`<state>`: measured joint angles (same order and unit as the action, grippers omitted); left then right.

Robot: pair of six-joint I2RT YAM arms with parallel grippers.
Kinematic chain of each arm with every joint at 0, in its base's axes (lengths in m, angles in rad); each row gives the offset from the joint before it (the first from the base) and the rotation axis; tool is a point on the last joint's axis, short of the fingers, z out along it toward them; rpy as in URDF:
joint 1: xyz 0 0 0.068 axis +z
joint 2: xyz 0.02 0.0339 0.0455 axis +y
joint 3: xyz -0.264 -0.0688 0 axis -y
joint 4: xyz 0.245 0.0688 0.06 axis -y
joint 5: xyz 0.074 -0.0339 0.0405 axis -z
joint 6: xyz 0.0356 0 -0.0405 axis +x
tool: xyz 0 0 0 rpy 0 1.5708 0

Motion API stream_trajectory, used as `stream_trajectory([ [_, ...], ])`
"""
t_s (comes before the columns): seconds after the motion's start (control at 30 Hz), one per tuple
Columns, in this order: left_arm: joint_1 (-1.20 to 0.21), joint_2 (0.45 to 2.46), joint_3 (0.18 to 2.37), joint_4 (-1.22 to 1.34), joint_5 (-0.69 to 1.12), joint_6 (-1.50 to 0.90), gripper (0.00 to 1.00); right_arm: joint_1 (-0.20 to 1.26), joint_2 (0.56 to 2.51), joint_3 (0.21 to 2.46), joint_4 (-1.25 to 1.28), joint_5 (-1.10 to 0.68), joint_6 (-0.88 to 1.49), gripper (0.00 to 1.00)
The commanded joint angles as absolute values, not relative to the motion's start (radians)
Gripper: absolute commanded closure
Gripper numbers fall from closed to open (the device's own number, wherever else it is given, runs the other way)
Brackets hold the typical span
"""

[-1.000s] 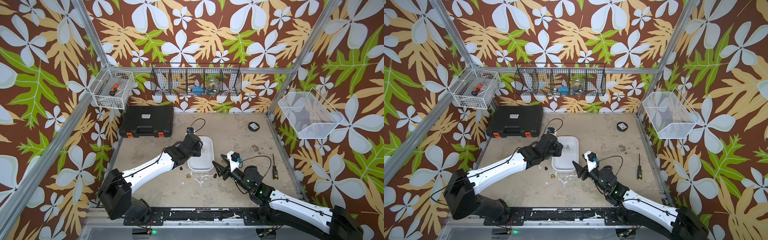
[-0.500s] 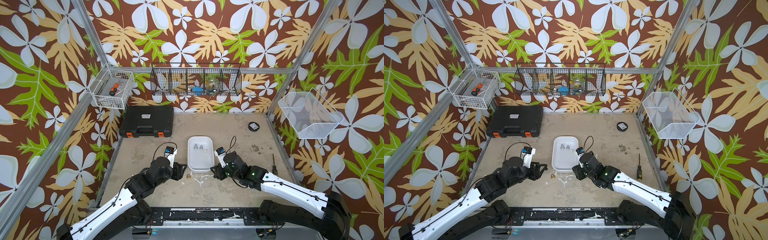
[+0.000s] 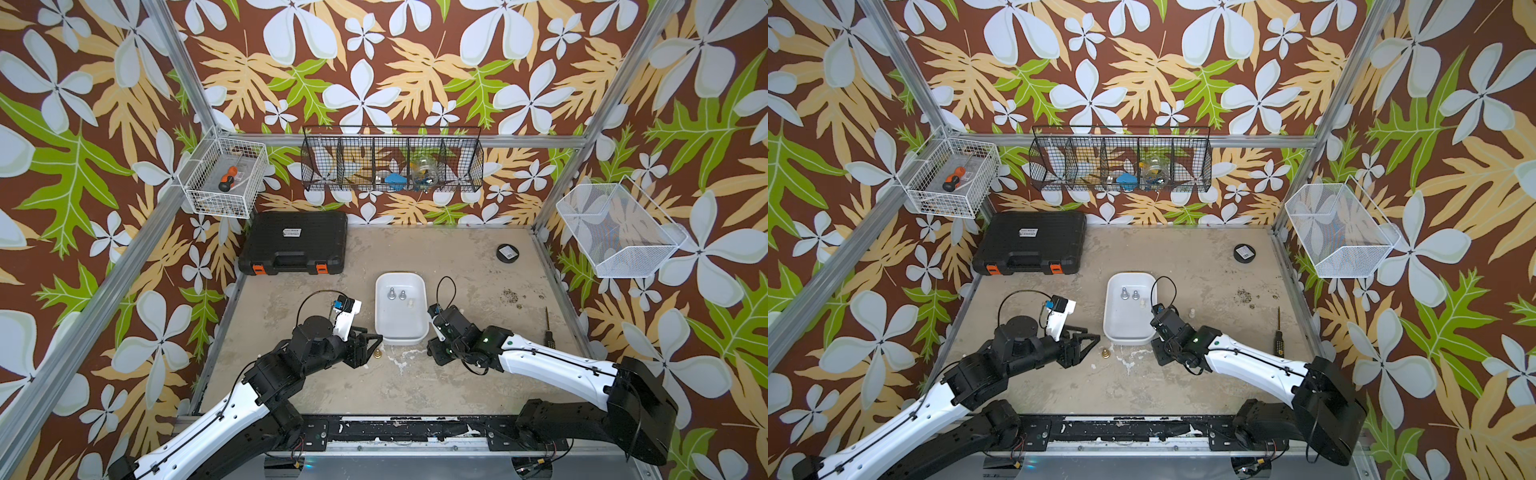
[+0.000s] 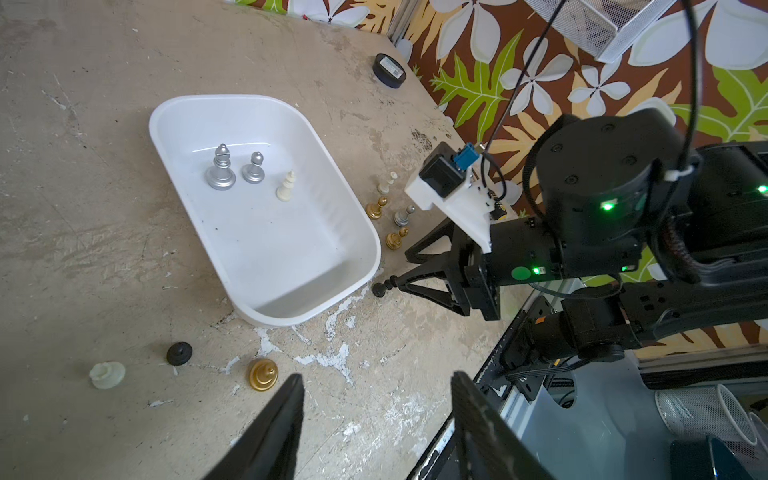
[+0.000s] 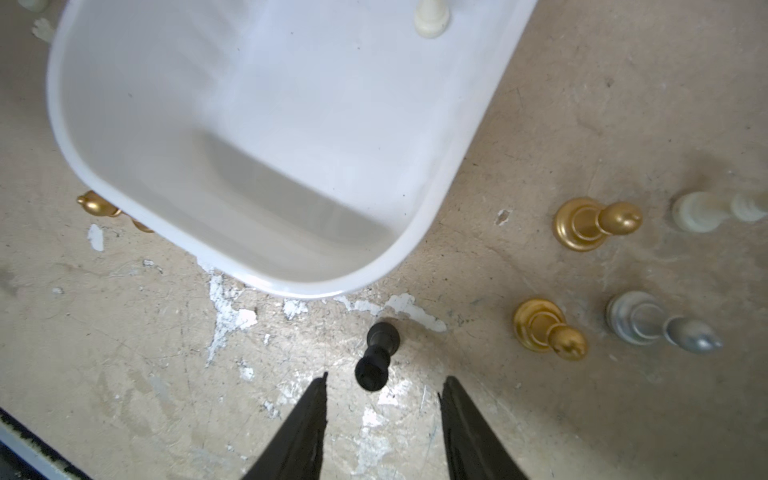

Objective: Put the chess pieces into the storage box
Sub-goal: Pick up the chess piece at the center of the board.

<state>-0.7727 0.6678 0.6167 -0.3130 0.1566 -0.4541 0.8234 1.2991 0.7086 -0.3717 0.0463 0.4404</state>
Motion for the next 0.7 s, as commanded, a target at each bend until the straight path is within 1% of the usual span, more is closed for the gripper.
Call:
stream_trajectory([
  [0.0,-0.773,0.668,0.615,-0.284,0.163,-0.436,0.41,0.816,1.319,0.705,-0.314,0.043,0.414,0.54],
  [0.3,-0.774,0.674,0.615,-0.282,0.169,-0.435,0.41,0.812,1.390,0.698,-0.252,0.029,0.397,0.62],
  [0.4,-0.774,0.681,0.616,-0.281,0.170,-0.436,0.41,0.811,1.392,0.692,-0.240,0.037,0.394,0.66],
  [0.47,-0.774,0.685,0.617,-0.281,0.170,-0.436,0.41,0.813,1.394,0.692,-0.242,0.038,0.393,0.71],
  [0.57,-0.773,0.685,0.616,-0.283,0.164,-0.436,0.41,0.812,1.390,0.687,-0.237,0.042,0.392,0.73],
  [0.67,-0.774,0.685,0.617,-0.283,0.167,-0.435,0.41,0.812,1.396,0.681,-0.235,0.046,0.388,0.73],
])
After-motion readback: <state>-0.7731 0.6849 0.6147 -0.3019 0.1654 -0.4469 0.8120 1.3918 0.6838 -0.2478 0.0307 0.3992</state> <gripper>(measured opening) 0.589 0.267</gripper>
